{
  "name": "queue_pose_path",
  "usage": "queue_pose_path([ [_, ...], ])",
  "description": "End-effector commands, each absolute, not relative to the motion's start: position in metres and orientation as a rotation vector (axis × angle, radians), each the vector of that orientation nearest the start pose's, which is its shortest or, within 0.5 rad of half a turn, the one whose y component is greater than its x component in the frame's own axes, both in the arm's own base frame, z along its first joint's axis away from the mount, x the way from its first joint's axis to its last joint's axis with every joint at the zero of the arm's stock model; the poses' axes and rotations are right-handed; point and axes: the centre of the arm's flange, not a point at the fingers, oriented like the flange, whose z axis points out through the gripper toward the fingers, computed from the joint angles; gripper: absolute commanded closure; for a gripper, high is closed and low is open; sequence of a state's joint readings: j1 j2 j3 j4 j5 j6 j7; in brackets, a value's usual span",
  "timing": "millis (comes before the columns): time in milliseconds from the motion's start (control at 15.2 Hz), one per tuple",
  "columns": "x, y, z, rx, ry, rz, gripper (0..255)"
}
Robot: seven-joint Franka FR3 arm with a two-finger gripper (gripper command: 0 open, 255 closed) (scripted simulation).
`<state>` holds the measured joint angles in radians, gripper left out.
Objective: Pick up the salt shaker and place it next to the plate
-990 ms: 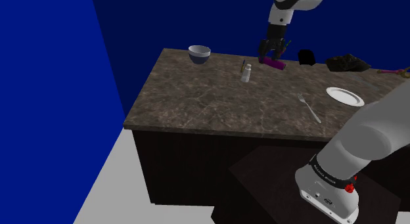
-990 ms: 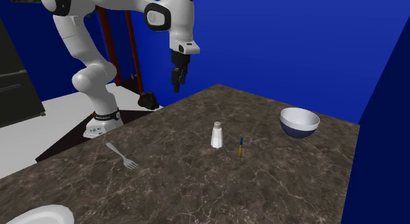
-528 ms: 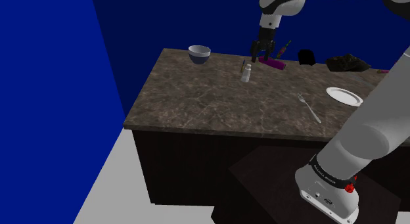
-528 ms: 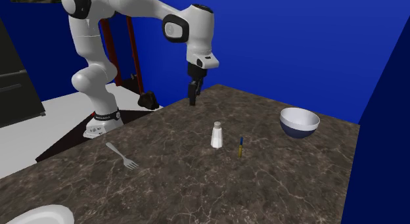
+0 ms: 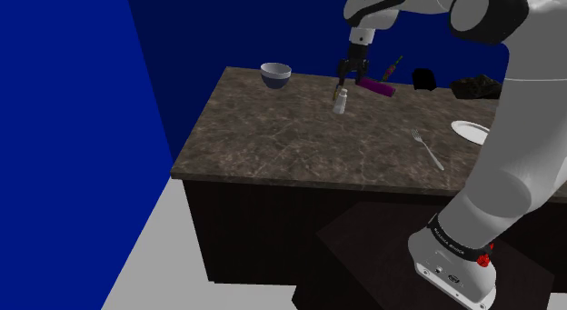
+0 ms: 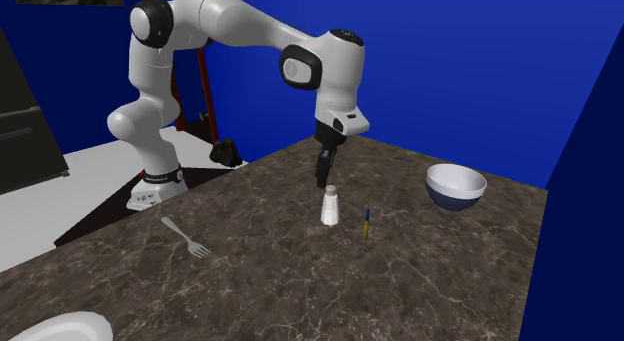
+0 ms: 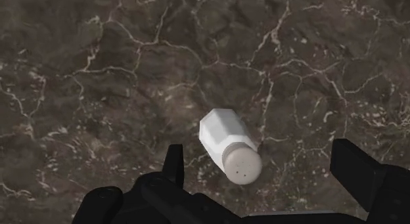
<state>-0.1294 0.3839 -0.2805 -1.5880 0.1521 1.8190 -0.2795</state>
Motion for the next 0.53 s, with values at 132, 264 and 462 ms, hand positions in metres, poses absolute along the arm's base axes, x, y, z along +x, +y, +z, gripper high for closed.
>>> queue_pose_path([
  [132,0.621,-0.236,0.391,-3.038,0.26,0.176,0],
  [264,0.62,-0.235,0.38,-3.038,0.26,0.176,0],
  [462,0.618,-0.233,0.362,-3.038,0.26,0.176,0],
])
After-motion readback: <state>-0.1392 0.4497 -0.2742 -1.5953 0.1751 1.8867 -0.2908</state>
